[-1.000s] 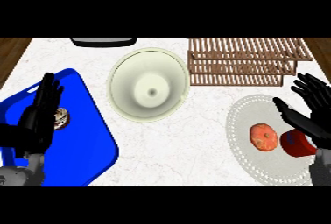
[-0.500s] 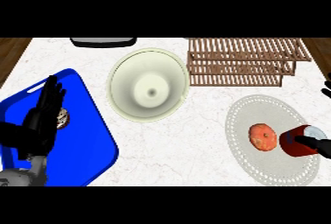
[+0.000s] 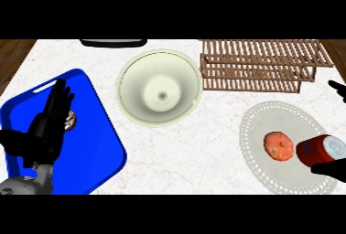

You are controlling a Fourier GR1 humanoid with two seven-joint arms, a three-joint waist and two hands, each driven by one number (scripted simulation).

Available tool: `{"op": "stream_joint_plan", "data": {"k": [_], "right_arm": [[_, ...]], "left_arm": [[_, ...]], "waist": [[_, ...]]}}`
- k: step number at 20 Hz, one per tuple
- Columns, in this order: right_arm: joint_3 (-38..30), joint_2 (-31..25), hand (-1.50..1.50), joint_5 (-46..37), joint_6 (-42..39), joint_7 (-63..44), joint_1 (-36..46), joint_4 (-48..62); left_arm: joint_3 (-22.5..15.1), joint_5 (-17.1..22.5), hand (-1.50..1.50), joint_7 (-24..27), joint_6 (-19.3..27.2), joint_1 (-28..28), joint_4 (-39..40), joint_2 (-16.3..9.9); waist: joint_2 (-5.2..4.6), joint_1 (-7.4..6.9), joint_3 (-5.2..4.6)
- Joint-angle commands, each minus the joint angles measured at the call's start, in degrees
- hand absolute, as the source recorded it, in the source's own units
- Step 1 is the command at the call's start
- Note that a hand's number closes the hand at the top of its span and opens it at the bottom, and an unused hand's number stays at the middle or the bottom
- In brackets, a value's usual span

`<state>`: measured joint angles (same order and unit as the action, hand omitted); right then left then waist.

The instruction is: Pick the squash from the placemat and place it in the tiered shelf

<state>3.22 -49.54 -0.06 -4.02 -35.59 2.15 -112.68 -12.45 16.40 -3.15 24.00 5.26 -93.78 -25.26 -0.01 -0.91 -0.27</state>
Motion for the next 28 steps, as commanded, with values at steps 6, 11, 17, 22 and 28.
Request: {"op": "stream_joint_plan", "data": {"k": [6,11,17,22,28], "right_arm": [[14.68,4.65,-1.50,-11.11,-4.06,-27.62,12.28,-3.16],[20.75,7.53,-1.50,-19.40,-7.16,-30.70,16.07,3.55],[22.55,8.30,-1.50,-24.04,-6.73,-26.91,12.66,13.98],[19.73,14.15,-1.50,-26.81,-7.24,-23.98,14.30,18.24],[15.94,16.37,-1.50,-30.31,-10.13,-19.14,10.65,18.40]], "left_arm": [[1.19,-0.89,0.00,-3.84,-0.67,0.21,-2.25,-0.11],[1.89,-1.95,0.00,-1.04,-1.07,1.26,1.59,2.03],[2.93,-1.71,0.00,-0.76,-2.30,1.39,2.48,2.72],[6.54,-1.83,0.00,-3.34,-5.04,-0.65,-1.73,0.69],[4.73,-7.81,0.00,-6.19,-3.08,1.05,-1.87,5.77]], "waist": [[0.05,-0.10,0.21],[-0.05,0.24,0.20],[-0.12,0.55,0.25],[-0.01,0.47,0.27],[0.02,0.83,0.27]]}}
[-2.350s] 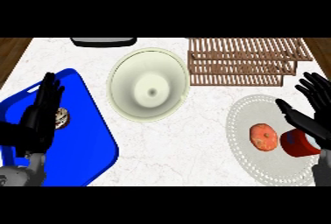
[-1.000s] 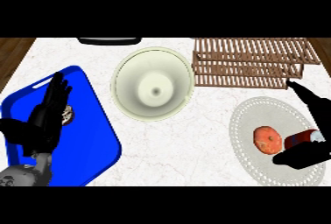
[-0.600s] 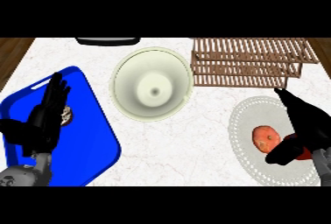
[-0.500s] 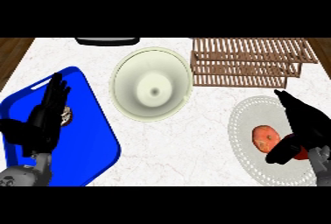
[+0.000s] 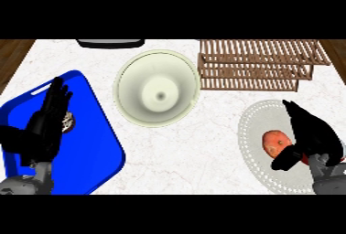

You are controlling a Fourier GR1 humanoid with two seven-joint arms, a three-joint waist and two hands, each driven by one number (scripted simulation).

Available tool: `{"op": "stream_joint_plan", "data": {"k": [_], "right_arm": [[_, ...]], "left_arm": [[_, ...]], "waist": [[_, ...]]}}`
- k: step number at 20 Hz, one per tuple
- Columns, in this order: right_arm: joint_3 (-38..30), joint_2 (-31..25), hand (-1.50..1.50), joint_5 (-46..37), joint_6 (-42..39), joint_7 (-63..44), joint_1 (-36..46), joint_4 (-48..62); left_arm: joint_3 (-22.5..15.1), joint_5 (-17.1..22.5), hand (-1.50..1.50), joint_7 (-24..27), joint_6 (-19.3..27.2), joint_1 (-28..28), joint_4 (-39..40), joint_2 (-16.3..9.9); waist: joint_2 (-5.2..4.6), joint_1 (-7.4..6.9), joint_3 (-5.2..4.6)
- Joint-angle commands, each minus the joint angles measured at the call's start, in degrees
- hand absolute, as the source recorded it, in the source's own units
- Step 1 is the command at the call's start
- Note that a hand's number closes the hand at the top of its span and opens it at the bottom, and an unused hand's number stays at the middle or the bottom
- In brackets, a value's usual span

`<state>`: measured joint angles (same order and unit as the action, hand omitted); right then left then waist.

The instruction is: Pick the squash from the placemat and place it in the tiered shelf

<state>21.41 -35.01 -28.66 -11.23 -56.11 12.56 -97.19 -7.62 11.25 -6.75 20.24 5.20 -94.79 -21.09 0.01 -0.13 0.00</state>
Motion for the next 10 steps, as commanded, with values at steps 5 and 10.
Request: {"op": "stream_joint_plan", "data": {"k": [5,10], "right_arm": [[-2.45,3.55,-1.50,-5.54,-3.42,1.16,-6.27,-1.66],[-6.14,7.54,-1.50,-9.46,-0.52,8.97,-4.91,5.85]], "left_arm": [[3.35,-3.22,0.00,-0.54,-2.08,1.06,1.00,2.14],[5.45,-2.74,0.00,-2.09,-6.02,-2.34,-3.13,2.29]], "waist": [[0.04,0.30,-0.01],[0.02,0.00,0.01]]}}
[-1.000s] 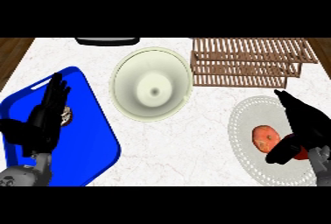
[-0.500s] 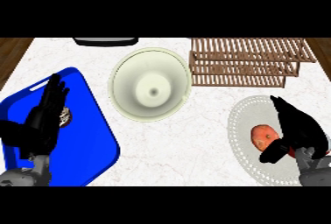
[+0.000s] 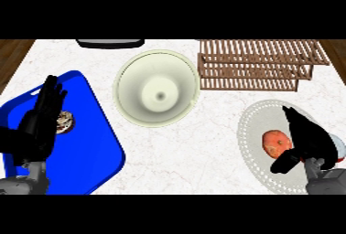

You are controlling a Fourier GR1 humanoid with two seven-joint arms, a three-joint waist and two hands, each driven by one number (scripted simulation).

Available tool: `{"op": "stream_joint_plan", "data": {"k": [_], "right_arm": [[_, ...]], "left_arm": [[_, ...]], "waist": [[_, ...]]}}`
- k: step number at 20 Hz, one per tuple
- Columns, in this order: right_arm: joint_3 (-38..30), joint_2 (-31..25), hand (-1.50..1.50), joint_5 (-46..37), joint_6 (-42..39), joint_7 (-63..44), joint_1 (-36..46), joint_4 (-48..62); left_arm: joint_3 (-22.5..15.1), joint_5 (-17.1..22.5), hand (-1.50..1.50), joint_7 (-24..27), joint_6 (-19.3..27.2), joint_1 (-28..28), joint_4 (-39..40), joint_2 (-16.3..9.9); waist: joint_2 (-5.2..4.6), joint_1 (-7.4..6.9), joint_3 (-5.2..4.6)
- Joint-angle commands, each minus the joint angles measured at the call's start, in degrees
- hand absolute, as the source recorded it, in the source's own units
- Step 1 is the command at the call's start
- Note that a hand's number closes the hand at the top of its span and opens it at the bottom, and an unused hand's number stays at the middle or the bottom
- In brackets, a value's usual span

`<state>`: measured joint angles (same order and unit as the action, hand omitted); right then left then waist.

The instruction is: Pick the squash from the placemat and place it in the tiered shelf

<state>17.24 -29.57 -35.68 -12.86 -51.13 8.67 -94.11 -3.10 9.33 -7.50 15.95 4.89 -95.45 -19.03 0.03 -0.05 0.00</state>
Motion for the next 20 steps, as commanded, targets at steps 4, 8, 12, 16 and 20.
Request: {"op": "stream_joint_plan", "data": {"k": [4,8,12,16,20], "right_arm": [[-1.78,4.44,-1.50,-6.26,3.96,8.30,-3.03,5.05],[-5.45,5.88,-1.50,-7.13,2.56,12.26,0.77,10.53],[-5.07,9.46,-1.50,-9.49,3.13,12.22,-0.78,12.34],[-5.43,8.56,1.50,-8.88,-0.65,12.99,-4.37,10.49],[-5.49,8.61,1.50,-12.74,0.51,18.87,2.93,19.33]], "left_arm": [[2.14,-2.96,0.00,-3.94,-0.81,0.92,-2.14,1.14],[1.33,-5.32,0.00,0.08,-1.37,-0.06,1.08,4.92],[3.20,-4.06,0.00,1.89,-4.62,0.03,3.47,5.56],[4.25,-4.58,0.00,1.05,-5.22,-2.53,-0.20,5.09],[3.93,-5.93,0.00,-1.13,-4.22,2.07,1.93,6.73]], "waist": [[0.00,0.03,0.01],[-0.06,-0.02,0.00],[-0.04,0.04,0.00],[0.00,0.08,-0.01],[-0.10,-0.13,0.01]]}}
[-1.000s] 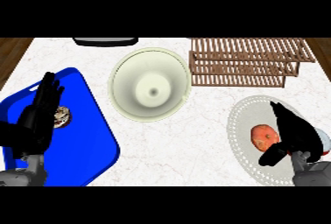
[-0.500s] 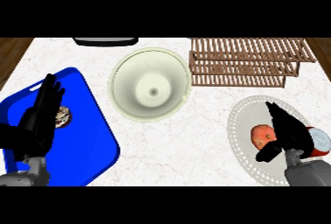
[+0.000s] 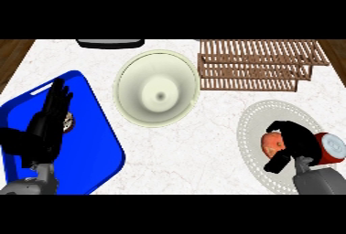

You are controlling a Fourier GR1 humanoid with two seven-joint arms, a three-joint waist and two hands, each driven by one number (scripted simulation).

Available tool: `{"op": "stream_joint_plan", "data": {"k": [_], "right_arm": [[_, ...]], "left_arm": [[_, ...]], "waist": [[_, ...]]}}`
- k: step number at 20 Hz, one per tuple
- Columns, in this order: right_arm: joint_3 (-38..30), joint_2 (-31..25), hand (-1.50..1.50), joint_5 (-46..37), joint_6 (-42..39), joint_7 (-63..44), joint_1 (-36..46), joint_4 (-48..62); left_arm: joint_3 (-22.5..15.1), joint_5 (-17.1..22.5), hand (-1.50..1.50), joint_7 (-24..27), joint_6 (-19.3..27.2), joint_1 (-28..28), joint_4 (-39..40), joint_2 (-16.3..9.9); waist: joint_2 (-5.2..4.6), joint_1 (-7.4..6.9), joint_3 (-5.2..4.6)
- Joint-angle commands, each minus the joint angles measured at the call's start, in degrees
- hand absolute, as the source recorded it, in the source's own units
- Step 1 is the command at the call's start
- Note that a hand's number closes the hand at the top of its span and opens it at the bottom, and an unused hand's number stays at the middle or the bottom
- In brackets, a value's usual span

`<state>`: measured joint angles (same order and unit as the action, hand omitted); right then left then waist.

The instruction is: Pick the squash from the placemat and place it in the tiered shelf

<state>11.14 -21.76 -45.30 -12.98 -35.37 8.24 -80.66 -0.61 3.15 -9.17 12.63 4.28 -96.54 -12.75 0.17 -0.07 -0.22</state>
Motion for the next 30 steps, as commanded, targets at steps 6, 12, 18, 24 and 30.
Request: {"op": "stream_joint_plan", "data": {"k": [6,12,18,24,30], "right_arm": [[3.42,1.73,1.50,-9.43,4.22,3.66,-0.41,-0.26],[12.93,13.19,1.50,-12.96,0.82,-1.12,7.50,0.08],[11.25,17.02,1.50,-8.18,-0.66,-1.28,4.46,-9.41],[11.25,21.58,1.50,-5.17,-0.95,-11.91,5.73,-27.86],[3.40,21.55,1.50,-7.86,-0.61,-20.51,12.40,-39.68]], "left_arm": [[2.19,0.35,0.00,-0.02,-2.14,0.45,0.52,0.78],[1.66,-0.82,0.00,1.07,-1.56,2.69,3.17,1.42],[2.34,-0.93,0.00,1.86,-2.69,-0.65,0.81,1.14],[2.94,-0.10,0.00,-0.64,-3.05,-2.11,-1.72,0.58],[2.53,-1.39,0.00,3.72,-3.04,-3.48,0.91,1.70]], "waist": [[-0.13,0.12,0.21],[-0.27,-0.17,0.19],[-0.10,0.08,0.21],[0.31,0.38,0.20],[0.14,0.31,0.15]]}}
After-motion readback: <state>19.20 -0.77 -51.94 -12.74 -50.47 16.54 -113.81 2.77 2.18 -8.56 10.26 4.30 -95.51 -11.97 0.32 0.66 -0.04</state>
